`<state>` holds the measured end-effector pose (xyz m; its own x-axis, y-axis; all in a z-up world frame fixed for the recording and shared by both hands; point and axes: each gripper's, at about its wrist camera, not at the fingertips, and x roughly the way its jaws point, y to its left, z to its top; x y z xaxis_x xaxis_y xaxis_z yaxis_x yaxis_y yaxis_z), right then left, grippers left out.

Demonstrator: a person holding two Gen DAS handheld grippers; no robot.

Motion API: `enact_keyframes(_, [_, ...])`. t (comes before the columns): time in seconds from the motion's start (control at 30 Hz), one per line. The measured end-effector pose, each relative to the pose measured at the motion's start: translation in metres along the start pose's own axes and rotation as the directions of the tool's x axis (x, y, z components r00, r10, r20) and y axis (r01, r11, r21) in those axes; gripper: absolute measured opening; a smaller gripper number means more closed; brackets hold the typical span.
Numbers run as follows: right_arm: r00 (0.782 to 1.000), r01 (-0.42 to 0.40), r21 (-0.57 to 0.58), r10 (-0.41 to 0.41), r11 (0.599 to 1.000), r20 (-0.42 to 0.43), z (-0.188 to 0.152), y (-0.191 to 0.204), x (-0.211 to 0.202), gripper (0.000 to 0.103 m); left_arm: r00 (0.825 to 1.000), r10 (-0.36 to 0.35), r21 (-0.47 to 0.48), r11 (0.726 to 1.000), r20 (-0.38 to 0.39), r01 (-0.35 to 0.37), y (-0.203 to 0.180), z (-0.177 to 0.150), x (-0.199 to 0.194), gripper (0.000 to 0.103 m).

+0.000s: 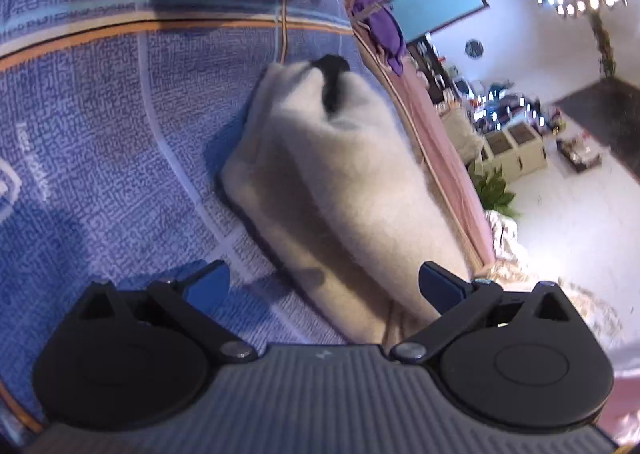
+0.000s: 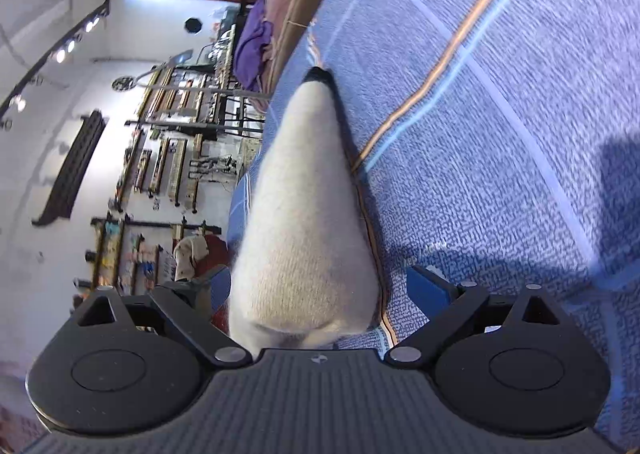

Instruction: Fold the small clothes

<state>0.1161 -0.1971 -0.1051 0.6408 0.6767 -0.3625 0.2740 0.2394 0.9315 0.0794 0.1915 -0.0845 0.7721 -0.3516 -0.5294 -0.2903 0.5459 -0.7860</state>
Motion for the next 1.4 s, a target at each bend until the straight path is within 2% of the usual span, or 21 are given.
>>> enact_keyframes(0.1, [0.999,-0.019,0.029,0.020,0.999,-0.036,0.005,0.001,0.003,0.103,0.996,-0.059,-0.053,0.997,0.070,0.062,0.003,0.007,0.009,0.103])
enact_keyframes(0.23, [1.000,0.017,0.041,-0.016,0.999,-0.016,0.007,0.009,0.011,0.103,0.999,-0.031,-0.105,0.994,0.019,0.033,0.012,0.018,0.035,0.103])
enact_keyframes(0.33, [0.998,0.000,0.000,0.000,1.000,-0.061,0.008,0.013,0.022,0.103,0.999,-0.033,-0.158,0.987,0.031,0.038,0.018,0.026,0.050,0.103])
enact_keyframes(0.4, [0.994,-0.016,-0.020,0.014,1.000,-0.104,0.010,0.016,0.030,0.103,0.999,-0.041,-0.154,0.987,0.027,0.045,0.018,0.030,0.058,0.103])
enact_keyframes(0.47, [0.994,0.022,-0.030,-0.025,0.999,-0.109,0.013,0.016,0.035,0.103,0.999,-0.039,-0.147,0.988,0.008,0.040,0.016,0.033,0.070,0.103])
enact_keyframes(0.53, [0.991,0.025,-0.026,-0.028,0.999,-0.128,0.016,0.011,0.039,0.103,0.999,-0.034,-0.134,0.990,0.003,0.034,0.011,0.036,0.079,0.103])
enact_keyframes(0.83, [0.994,0.036,-0.084,-0.044,0.996,-0.098,0.030,0.015,0.043,0.103,1.000,0.001,-0.132,0.991,-0.022,-0.004,-0.001,0.061,0.113,0.103])
enact_keyframes(1.07, [0.990,0.040,-0.149,-0.059,0.988,-0.129,0.037,0.020,0.056,0.103,0.998,0.021,-0.121,0.992,-0.056,-0.028,-0.016,0.077,0.140,0.103])
enact_keyframes(1.23, [0.983,0.073,-0.226,-0.109,0.971,-0.150,0.039,0.026,0.068,0.103,0.998,0.032,-0.136,0.990,-0.048,-0.038,-0.024,0.084,0.159,0.103])
enact_keyframes(1.4, [0.980,0.075,-0.209,-0.111,0.975,-0.165,0.046,0.021,0.068,0.103,0.997,0.054,-0.119,0.991,-0.060,-0.061,-0.035,0.092,0.179,0.103])
